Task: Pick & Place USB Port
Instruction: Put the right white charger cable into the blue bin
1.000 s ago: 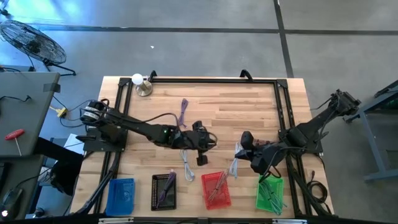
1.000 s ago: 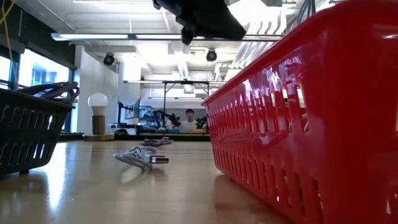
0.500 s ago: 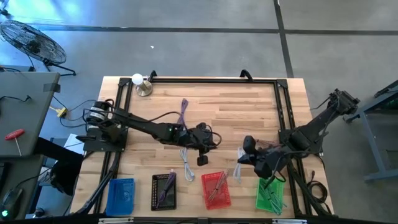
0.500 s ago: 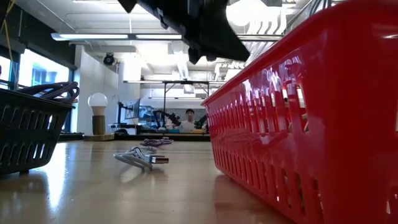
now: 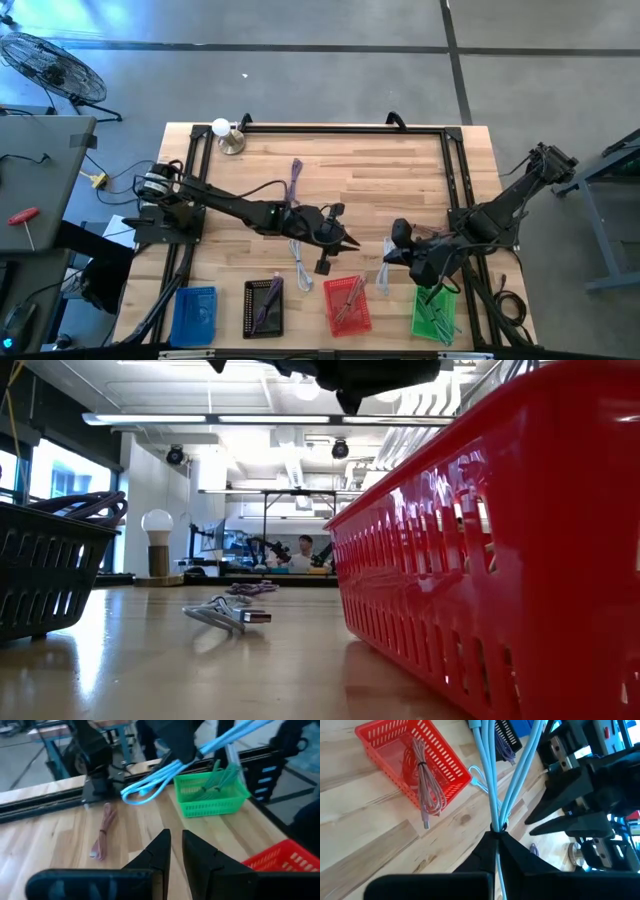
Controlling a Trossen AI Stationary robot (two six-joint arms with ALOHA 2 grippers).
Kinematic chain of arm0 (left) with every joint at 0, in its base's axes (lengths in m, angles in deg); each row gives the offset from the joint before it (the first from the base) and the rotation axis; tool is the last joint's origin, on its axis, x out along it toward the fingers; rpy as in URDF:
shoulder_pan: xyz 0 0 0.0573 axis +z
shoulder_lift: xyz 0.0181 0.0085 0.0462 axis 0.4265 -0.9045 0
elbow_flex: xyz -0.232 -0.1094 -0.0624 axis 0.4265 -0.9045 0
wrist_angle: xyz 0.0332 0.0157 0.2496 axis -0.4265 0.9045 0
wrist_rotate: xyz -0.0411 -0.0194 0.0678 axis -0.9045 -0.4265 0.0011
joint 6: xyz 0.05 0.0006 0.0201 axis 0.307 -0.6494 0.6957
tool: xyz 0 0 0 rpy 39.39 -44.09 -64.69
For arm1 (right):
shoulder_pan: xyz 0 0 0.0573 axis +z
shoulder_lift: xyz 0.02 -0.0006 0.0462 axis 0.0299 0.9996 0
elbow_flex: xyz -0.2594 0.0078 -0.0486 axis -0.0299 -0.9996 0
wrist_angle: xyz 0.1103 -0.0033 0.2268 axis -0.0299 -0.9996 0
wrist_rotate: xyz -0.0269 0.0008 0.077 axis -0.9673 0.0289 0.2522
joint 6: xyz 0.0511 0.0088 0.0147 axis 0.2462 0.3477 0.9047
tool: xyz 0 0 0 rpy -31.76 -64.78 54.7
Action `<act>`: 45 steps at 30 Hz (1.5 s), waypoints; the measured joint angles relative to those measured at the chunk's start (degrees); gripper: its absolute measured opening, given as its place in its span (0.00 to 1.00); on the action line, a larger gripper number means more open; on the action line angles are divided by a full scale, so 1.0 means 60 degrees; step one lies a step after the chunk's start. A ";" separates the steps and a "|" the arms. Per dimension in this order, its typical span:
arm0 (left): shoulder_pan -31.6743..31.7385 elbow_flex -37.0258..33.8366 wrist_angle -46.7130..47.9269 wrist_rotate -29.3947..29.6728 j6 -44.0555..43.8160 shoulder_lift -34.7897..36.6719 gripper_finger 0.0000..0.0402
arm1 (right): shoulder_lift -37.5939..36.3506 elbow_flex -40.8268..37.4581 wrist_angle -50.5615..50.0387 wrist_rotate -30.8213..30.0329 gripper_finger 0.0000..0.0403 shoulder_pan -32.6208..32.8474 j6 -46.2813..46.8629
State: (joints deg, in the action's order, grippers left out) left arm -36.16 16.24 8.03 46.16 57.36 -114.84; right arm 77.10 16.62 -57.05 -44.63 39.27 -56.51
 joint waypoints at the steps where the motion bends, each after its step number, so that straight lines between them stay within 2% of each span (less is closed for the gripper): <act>1: 0.0000 0.0000 0.0017 0.0143 -0.0103 0.0000 0.11 | 0.0000 0.0000 -0.0035 0.0000 0.00 0.0000 0.0005; 7: 0.0076 0.0000 0.0011 0.0297 -0.0683 0.0000 0.13 | 0.0000 0.0000 -0.0083 0.0004 0.00 0.0000 -0.0011; 15: 0.0066 0.0000 -0.0267 0.0300 -0.0922 0.0000 0.36 | 0.0000 0.0000 -0.0065 0.0007 0.00 0.0000 -0.0033; 18: 0.0066 0.0000 -0.0251 0.0295 -0.0876 0.0000 0.42 | 0.0000 0.0000 0.0188 -0.0017 0.00 0.0000 -0.0182; 24: -0.0015 0.0000 -0.1118 0.0007 -0.0108 0.0000 0.43 | 0.0000 0.0000 0.1154 0.0089 0.00 -0.0111 -0.0722; 32: -0.0340 0.0004 -0.3097 -0.0684 0.1772 -0.0489 0.43 | 0.0011 0.0000 0.1390 0.0466 0.00 -0.0523 -0.0725; 41: -0.0375 0.0504 -0.3307 -0.1414 0.1960 -0.1128 0.43 | 0.0012 0.0000 0.1545 0.0636 0.00 -0.0572 -0.0723; 45: -0.0386 0.0705 -0.3351 -0.1354 0.2433 -0.1231 0.43 | 0.0016 0.0004 0.1571 0.0672 0.00 -0.0572 -0.0689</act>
State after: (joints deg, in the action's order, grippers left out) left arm -38.48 20.47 -12.08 38.04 71.95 -122.23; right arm 77.20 16.65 -47.63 -40.60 35.84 -60.65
